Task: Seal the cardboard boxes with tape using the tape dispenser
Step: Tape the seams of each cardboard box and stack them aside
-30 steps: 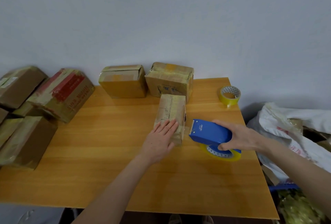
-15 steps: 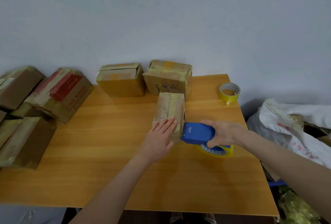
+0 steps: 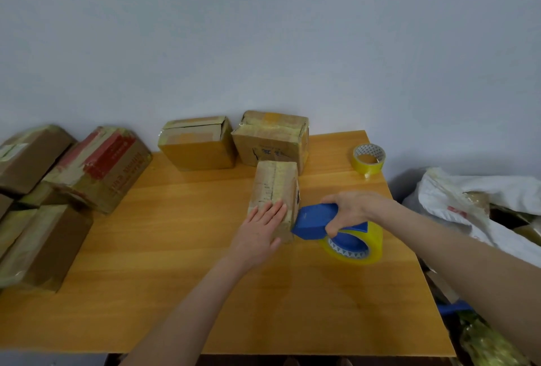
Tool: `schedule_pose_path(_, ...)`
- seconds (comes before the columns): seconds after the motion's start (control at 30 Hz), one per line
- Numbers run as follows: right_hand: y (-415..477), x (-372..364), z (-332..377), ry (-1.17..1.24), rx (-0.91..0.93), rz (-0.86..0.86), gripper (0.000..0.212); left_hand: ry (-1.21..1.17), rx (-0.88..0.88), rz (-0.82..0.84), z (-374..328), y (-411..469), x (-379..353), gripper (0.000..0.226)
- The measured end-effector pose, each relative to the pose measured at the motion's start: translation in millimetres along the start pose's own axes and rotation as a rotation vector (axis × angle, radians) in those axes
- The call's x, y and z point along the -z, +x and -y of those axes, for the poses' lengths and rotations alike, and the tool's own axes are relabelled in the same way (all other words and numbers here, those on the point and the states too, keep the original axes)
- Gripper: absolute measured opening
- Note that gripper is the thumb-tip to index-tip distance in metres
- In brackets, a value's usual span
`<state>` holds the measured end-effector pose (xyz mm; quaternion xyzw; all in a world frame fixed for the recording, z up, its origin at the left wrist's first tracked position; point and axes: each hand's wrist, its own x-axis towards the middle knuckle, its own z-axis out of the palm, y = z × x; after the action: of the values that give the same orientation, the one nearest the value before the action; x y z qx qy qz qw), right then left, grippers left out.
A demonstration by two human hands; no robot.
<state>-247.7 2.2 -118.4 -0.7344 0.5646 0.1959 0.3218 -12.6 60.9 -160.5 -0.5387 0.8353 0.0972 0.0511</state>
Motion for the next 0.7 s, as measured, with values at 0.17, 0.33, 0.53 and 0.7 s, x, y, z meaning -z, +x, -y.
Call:
schedule_pose_path(0.17, -10, -8, -29, 0.134, -0.129, -0.164, 0.057, 0.012, 0.014, -0.006, -1, -1, 3, 0.065)
schedule_pose_path(0.33, -4, -21, -41, 0.947, -0.111, -0.383, 0.04, -0.009, 0.074, -0.05, -12, 2, -2, 0.063)
schedule_pose_path(0.53, 29, -67, -36, 1.42, -0.273, -0.356, 0.054, -0.133, 0.078, -0.069, -17, 5, 3, 0.061)
schedule_pose_path(0.7, 42, -83, -43, 1.485, -0.352, -0.235, 0.05, -0.513, 0.219, -0.375, -2, -13, 7, 0.049)
